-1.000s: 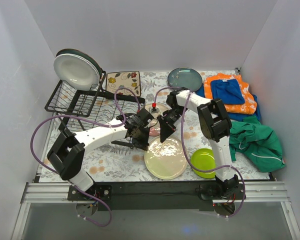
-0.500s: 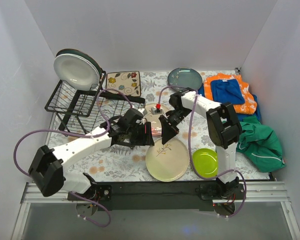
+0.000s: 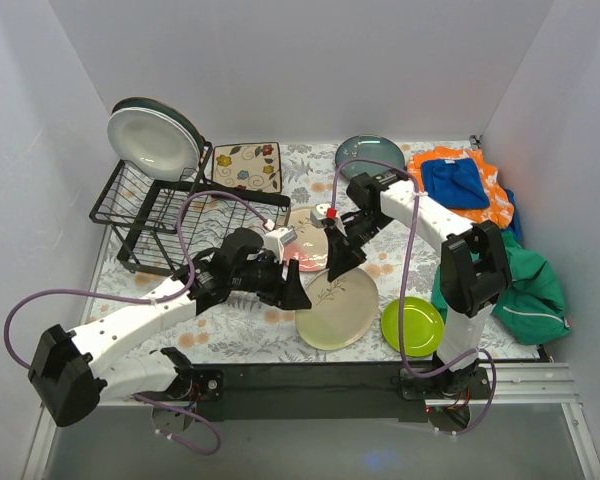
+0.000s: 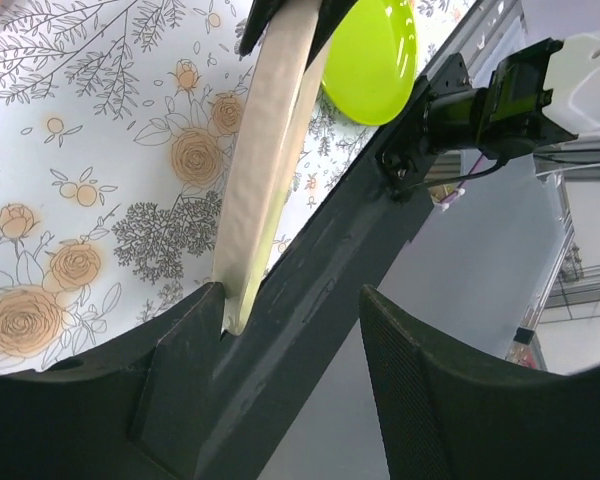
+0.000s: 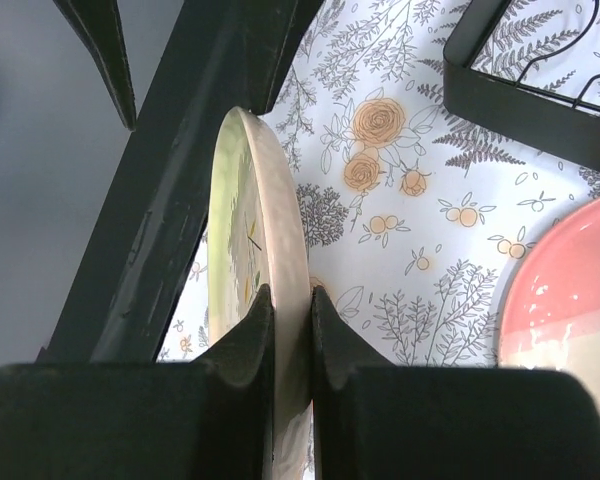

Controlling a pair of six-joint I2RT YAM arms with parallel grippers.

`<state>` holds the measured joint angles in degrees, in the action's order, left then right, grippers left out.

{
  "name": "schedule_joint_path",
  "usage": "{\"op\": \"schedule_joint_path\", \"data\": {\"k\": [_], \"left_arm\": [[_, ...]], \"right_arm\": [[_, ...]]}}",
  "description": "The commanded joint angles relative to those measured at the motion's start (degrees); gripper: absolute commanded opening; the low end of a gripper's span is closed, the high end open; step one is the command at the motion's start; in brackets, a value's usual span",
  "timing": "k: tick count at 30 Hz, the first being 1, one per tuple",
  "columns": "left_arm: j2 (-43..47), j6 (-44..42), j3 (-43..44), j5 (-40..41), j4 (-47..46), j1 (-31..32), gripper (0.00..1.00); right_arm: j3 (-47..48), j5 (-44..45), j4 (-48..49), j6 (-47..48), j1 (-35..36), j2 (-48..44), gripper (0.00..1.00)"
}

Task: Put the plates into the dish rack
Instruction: Pass the plate from the left arm to the right, then pass the plate from the right arm to the left

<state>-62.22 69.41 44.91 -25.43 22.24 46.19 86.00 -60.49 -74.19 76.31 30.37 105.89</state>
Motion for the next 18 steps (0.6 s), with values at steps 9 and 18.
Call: {"op": "schedule_joint_path", "data": {"k": [9,18], "left_arm": [[-7.7,-7.6,5.0,0.2,-3.0,0.7,0.49],[-7.6,-10.1,5.2,-2.3,-3.2,0.7,0.29]], "right_arm": [[4.0,-8.9,-0.1,-4.1,-0.2,-6.9,0.01],[4.0,-9.6,0.5,-6.0,-0.2,-8.5,0.01]]}}
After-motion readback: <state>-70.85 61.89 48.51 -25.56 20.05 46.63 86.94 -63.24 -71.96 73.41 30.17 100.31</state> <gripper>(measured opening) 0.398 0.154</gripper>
